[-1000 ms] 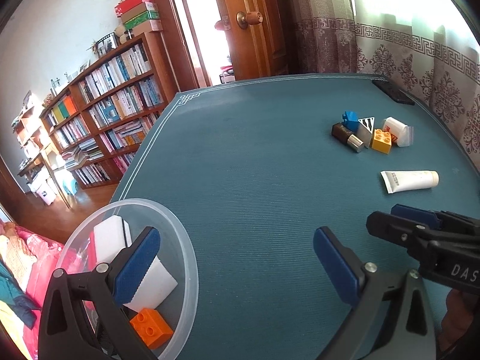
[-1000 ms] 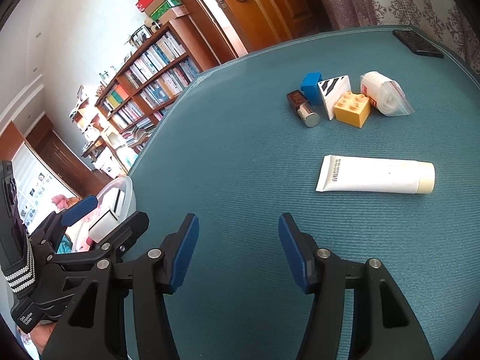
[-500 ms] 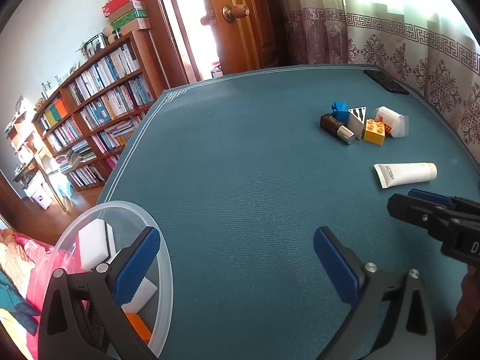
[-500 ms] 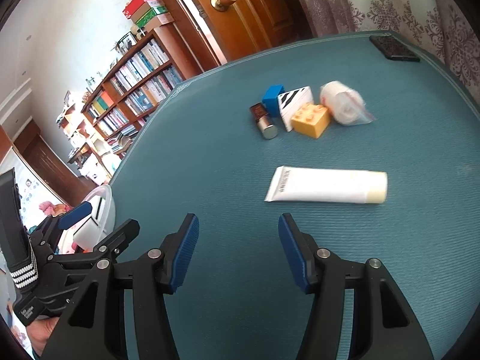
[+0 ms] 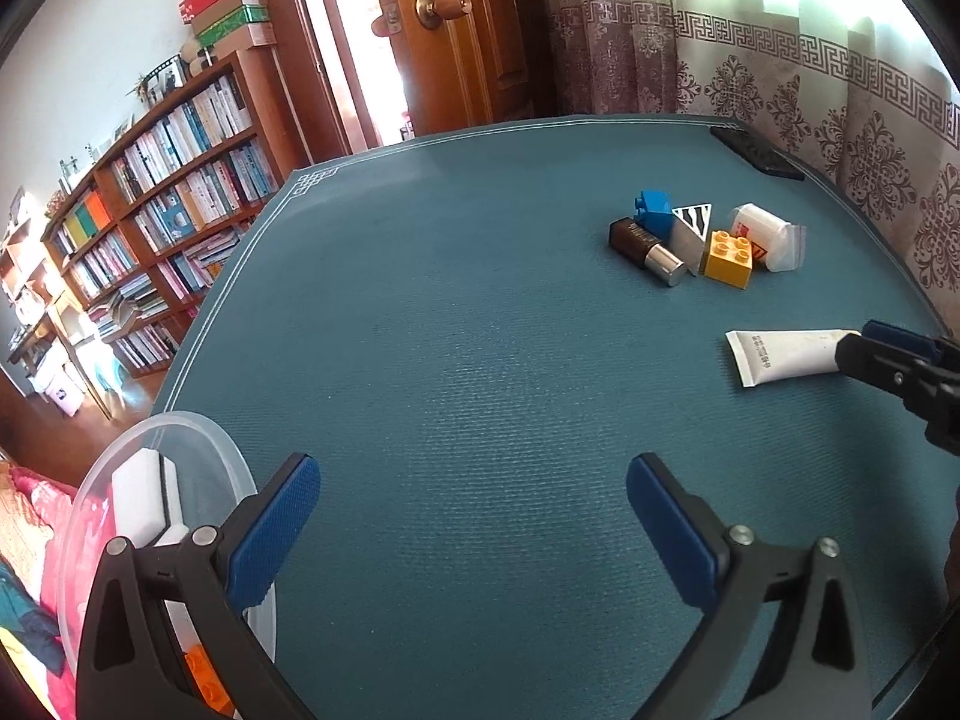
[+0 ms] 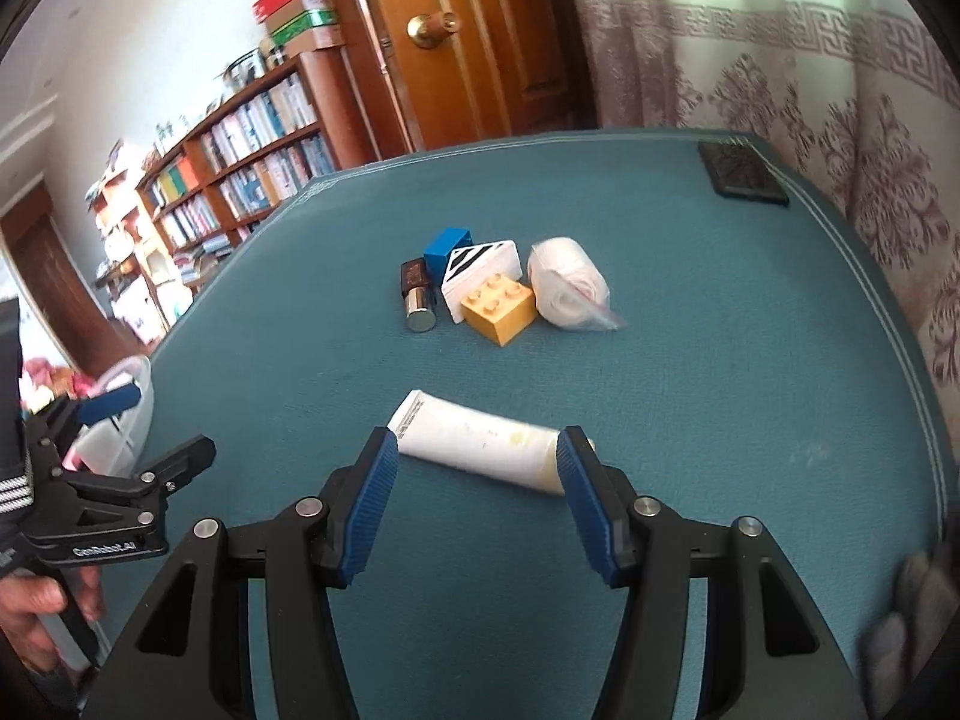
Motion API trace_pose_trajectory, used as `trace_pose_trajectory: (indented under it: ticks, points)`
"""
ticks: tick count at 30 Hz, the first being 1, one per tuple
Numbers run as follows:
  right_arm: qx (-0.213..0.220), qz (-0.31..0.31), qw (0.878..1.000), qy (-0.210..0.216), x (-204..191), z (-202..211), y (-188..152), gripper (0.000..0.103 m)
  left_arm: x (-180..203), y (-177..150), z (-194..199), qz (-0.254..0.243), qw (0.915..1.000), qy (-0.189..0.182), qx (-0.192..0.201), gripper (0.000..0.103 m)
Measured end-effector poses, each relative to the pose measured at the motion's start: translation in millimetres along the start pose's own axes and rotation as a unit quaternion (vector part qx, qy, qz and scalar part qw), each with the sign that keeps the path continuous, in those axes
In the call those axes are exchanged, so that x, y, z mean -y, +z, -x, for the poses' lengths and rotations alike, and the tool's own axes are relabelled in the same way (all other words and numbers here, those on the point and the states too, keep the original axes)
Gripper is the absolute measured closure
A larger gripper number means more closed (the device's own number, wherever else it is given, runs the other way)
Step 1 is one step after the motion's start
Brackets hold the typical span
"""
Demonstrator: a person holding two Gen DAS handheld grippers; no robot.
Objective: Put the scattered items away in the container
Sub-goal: 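Lower the right gripper onto the white lotion tube and close it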
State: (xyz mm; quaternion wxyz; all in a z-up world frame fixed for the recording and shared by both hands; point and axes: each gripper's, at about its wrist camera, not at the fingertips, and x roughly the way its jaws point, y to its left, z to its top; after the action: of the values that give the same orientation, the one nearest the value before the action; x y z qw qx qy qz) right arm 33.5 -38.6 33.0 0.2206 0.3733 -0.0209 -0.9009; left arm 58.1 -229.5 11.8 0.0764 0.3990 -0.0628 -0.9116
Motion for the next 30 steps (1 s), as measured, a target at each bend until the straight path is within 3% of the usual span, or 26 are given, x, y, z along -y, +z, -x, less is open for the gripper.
trace_pose_trajectory:
  ticks: [6,12,16,23,30]
  points:
    - [-0.017,0.085,0.996,0.006,-0.1,-21.8,13.9,0.044,3.6,4.9,-1.7,-0.006,1.0000,0.001,-0.001,0.000]
    - [-0.064,0.110,0.991,0.036,5.9,-41.5,5.8,0.044,5.0,13.3,-7.5,-0.007,1.0000,0.006,-0.001,0.000]
    - [-0.070,0.143,0.987,0.027,-1.5,-40.2,-3.9,0.045,7.9,22.2,-16.8,-0.001,1.0000,-0.006,-0.005,0.000]
    - [-0.059,0.122,0.991,0.006,-2.5,-38.4,-6.4,0.064,22.9,44.1,-36.6,0.008,0.9997,-0.022,-0.009,0.000]
    - [-0.052,0.101,0.993,0.016,3.9,-35.3,-4.2,0.065,42.4,70.8,-56.9,0.021,0.9976,-0.064,-0.012,0.000]
